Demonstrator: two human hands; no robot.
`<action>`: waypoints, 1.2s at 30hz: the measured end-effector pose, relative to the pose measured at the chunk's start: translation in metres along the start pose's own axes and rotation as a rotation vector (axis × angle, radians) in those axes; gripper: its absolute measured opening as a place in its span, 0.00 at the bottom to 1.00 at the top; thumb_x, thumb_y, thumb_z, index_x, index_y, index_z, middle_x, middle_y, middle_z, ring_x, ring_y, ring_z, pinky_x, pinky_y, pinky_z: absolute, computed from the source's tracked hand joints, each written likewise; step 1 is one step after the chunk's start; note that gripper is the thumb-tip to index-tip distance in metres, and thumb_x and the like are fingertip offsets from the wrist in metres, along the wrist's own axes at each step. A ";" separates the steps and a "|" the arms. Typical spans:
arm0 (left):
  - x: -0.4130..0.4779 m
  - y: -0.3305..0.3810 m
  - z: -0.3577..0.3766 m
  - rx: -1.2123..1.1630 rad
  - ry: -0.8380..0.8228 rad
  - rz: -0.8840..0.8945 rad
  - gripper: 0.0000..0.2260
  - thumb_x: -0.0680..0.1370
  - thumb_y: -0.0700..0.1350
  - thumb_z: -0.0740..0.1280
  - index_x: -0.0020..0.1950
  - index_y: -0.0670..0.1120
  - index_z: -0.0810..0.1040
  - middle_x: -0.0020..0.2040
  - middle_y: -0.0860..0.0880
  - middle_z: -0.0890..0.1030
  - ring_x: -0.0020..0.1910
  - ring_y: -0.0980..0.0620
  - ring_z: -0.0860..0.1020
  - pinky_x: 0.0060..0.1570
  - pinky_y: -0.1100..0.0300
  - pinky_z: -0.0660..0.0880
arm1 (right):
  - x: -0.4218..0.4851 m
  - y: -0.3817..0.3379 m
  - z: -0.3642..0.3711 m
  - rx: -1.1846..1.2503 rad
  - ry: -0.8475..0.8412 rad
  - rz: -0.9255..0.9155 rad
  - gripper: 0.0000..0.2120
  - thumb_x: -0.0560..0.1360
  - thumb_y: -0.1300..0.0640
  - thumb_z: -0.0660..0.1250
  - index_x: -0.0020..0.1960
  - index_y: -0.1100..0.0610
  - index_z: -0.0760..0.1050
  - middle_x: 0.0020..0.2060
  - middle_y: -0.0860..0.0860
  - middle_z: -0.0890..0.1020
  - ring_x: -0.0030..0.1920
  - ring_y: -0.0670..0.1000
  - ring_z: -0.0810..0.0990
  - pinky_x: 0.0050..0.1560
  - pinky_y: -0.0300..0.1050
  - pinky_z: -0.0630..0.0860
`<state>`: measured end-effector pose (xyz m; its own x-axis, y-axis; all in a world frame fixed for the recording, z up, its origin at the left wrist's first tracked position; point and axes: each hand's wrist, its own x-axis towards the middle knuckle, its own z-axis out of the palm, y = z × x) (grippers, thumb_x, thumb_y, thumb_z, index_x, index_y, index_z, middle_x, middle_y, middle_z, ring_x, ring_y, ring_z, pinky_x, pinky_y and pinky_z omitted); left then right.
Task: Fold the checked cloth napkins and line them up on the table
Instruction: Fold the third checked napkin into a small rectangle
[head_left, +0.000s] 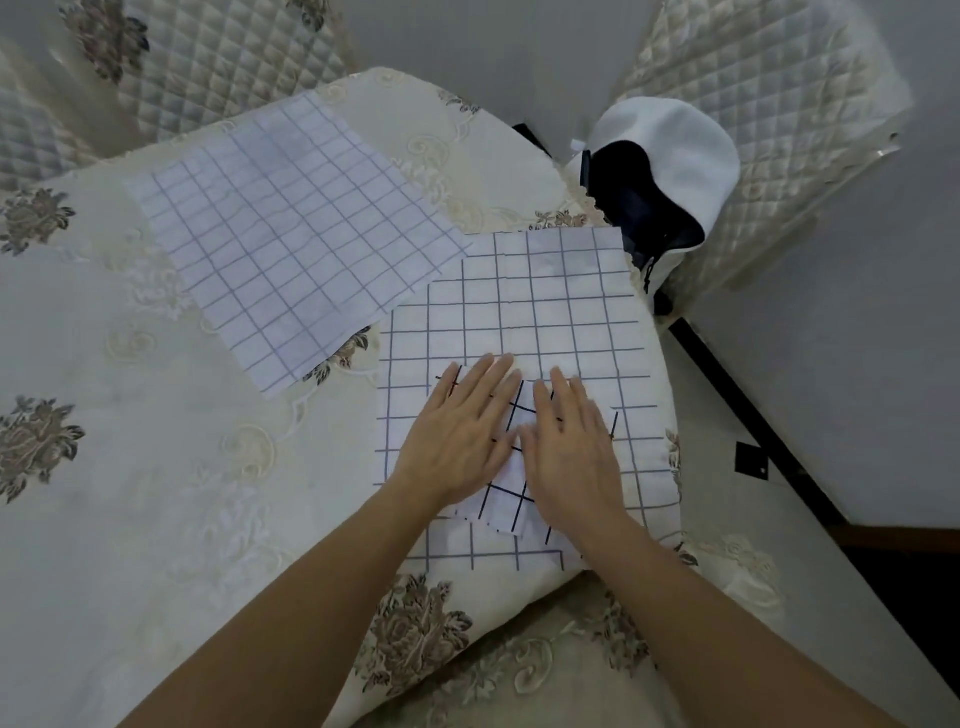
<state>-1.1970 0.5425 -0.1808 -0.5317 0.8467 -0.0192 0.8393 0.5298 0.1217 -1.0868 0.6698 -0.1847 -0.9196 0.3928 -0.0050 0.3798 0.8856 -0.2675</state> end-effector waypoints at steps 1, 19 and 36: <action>0.002 -0.001 0.008 0.018 -0.047 -0.004 0.29 0.84 0.59 0.46 0.81 0.45 0.55 0.82 0.46 0.52 0.81 0.48 0.49 0.77 0.44 0.53 | 0.001 0.005 0.008 -0.001 -0.021 0.020 0.30 0.84 0.44 0.46 0.79 0.60 0.60 0.79 0.59 0.59 0.79 0.59 0.57 0.77 0.58 0.60; 0.002 0.008 0.020 0.023 -0.015 0.022 0.29 0.84 0.57 0.47 0.82 0.45 0.52 0.82 0.45 0.48 0.81 0.48 0.45 0.77 0.42 0.50 | 0.004 0.010 0.020 -0.078 0.059 0.102 0.34 0.83 0.41 0.49 0.81 0.62 0.51 0.80 0.60 0.52 0.81 0.58 0.50 0.79 0.57 0.53; -0.012 0.001 0.022 0.033 -0.036 -0.232 0.33 0.83 0.62 0.46 0.82 0.43 0.44 0.82 0.45 0.42 0.81 0.48 0.40 0.78 0.42 0.46 | -0.005 0.020 0.021 -0.068 0.071 0.088 0.37 0.82 0.38 0.52 0.81 0.62 0.51 0.81 0.60 0.52 0.81 0.58 0.50 0.79 0.57 0.53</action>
<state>-1.1869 0.5338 -0.2023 -0.7067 0.7032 -0.0781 0.6989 0.7110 0.0778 -1.0767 0.6804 -0.2098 -0.8738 0.4844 0.0436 0.4670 0.8607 -0.2028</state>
